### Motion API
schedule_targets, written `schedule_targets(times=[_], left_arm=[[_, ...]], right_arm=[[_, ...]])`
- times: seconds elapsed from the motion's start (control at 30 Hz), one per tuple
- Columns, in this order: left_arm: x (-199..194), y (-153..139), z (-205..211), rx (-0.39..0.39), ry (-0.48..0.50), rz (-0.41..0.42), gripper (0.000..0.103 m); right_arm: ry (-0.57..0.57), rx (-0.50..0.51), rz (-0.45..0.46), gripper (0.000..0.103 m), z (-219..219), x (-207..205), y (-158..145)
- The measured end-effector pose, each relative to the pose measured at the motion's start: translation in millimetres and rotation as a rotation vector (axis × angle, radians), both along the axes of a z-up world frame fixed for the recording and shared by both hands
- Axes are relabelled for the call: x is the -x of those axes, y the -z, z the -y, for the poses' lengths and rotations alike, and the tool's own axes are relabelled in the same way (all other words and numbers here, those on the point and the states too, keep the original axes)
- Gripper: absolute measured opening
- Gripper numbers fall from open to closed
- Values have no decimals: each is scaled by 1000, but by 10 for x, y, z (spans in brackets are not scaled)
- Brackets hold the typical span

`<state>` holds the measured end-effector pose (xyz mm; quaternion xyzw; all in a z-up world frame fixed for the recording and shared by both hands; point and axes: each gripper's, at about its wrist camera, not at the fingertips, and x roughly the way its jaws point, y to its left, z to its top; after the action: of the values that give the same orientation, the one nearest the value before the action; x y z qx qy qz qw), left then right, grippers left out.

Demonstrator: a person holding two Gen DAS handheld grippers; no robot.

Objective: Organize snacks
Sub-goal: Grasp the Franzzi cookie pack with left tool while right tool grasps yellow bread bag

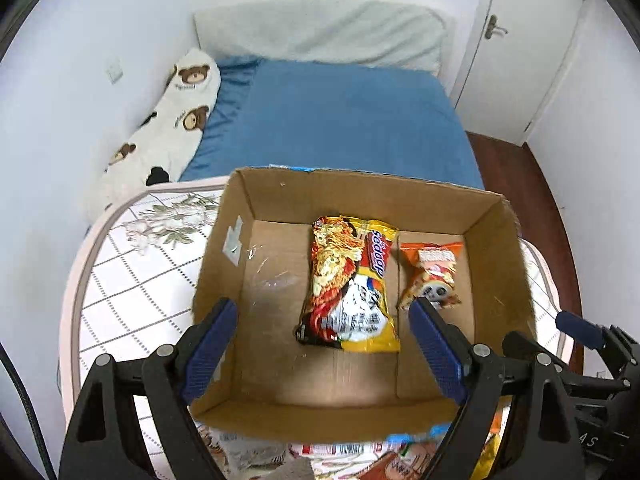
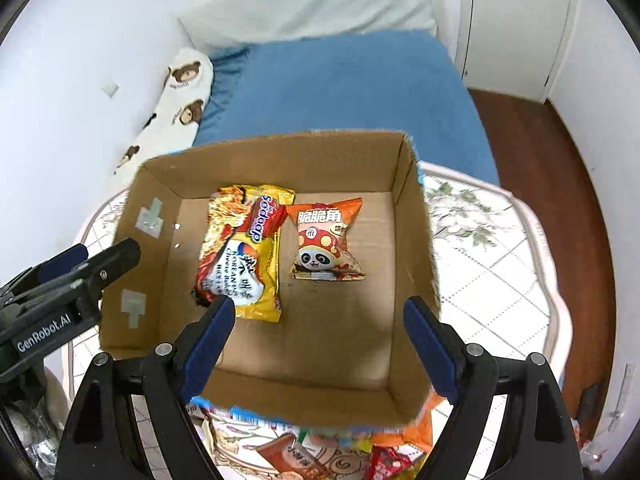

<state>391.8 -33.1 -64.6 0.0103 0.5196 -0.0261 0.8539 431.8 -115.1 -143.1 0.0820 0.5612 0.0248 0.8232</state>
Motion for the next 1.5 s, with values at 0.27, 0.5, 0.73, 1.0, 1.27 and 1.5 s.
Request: schedule_targets(times=[0.27,0.5,0.73,1.0,1.27,1.5], left_arm=[[580,-381,45,6,24,52,88],[1059,-260,-2,-14,9,9,88],[1537,404,-419,-37,-70,-156,88],[1744,1259,-351,-354,305,-269,88],[1820,2089,-52,-693,738,-342,88],[1818,2372,12,-767,885,-357,88]], right_arm=[[-10,-9,75,88,-63,582,-481],[5,-82,30,88,3,1120,-424],[86,-267,-175,88,174,1758,343],[159,-309,-376,88,141,2296,1183],[288,-302,-429,88,106,2482,1496],[571,-409,-468,88,302,2592,1818]])
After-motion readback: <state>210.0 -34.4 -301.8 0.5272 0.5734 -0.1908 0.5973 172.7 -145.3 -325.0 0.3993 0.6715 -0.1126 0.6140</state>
